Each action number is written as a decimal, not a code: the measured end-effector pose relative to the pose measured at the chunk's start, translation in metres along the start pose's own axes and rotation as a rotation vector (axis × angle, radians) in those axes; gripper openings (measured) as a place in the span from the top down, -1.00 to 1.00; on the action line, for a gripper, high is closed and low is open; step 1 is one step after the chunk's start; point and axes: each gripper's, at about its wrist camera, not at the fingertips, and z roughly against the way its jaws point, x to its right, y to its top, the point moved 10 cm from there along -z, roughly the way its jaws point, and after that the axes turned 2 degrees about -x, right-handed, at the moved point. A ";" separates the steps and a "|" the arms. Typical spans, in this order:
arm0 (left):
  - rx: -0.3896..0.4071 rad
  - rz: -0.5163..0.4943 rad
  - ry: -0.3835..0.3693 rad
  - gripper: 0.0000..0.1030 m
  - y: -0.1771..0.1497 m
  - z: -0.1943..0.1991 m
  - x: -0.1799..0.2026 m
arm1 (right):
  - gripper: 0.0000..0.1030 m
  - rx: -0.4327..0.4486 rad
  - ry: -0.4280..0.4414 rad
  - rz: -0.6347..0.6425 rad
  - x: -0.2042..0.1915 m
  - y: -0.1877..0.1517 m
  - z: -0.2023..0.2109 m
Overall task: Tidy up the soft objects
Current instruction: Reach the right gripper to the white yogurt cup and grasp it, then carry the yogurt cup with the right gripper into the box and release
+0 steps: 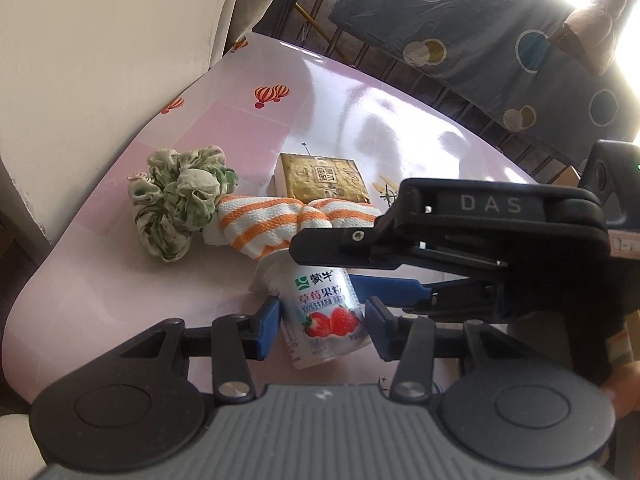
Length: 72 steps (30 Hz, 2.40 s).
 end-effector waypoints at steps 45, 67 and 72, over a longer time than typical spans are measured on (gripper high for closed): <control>0.149 -0.375 0.029 0.06 -0.061 0.038 0.053 | 0.45 0.144 0.150 -0.067 0.034 -0.074 0.073; 0.205 -0.667 -0.323 0.06 -0.038 0.097 0.330 | 0.43 0.595 0.167 -0.064 0.077 -0.065 0.381; 0.062 -0.712 -0.357 0.06 -0.068 0.055 0.384 | 0.43 0.596 0.086 -0.176 0.148 -0.082 0.425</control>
